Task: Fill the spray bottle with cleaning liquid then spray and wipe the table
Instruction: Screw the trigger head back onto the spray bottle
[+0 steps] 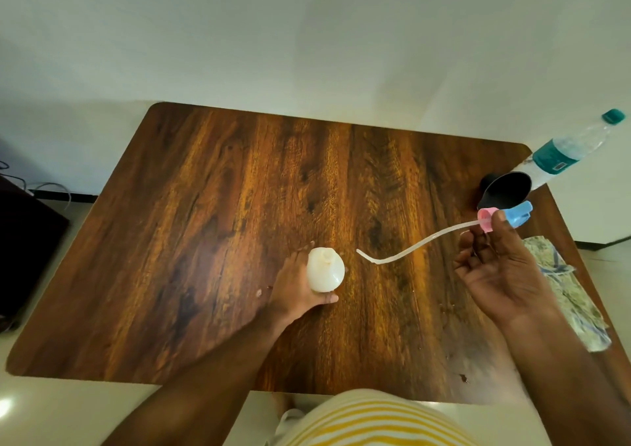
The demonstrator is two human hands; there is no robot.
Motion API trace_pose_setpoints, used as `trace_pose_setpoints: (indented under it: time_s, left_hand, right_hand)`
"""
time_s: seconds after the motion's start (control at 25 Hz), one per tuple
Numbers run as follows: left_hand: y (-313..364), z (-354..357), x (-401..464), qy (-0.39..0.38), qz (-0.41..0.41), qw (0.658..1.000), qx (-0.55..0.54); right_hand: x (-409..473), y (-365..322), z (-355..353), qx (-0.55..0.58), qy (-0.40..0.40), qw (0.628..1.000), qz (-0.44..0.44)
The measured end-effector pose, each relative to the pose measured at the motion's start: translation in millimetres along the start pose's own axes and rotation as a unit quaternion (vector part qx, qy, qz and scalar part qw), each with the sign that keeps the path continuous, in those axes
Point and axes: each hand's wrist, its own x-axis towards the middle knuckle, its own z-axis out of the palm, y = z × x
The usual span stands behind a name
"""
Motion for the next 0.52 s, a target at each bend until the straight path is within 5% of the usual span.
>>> trace_pose_setpoints:
  time_s: [0.36, 0.52]
  left_hand:
    - [2.0, 1.5, -7.8, 0.054, 0.01, 0.996, -0.072]
    - [30.6, -25.2, -12.1, 0.134, 0.099, 0.983, -0.072]
  right_hand:
    - [-2.0, -10.1, 11.6, -0.044, 0.015, 0.999, -0.016]
    - [0.4, -27.2, 37.5, -0.064, 0.0, 0.997, -0.036]
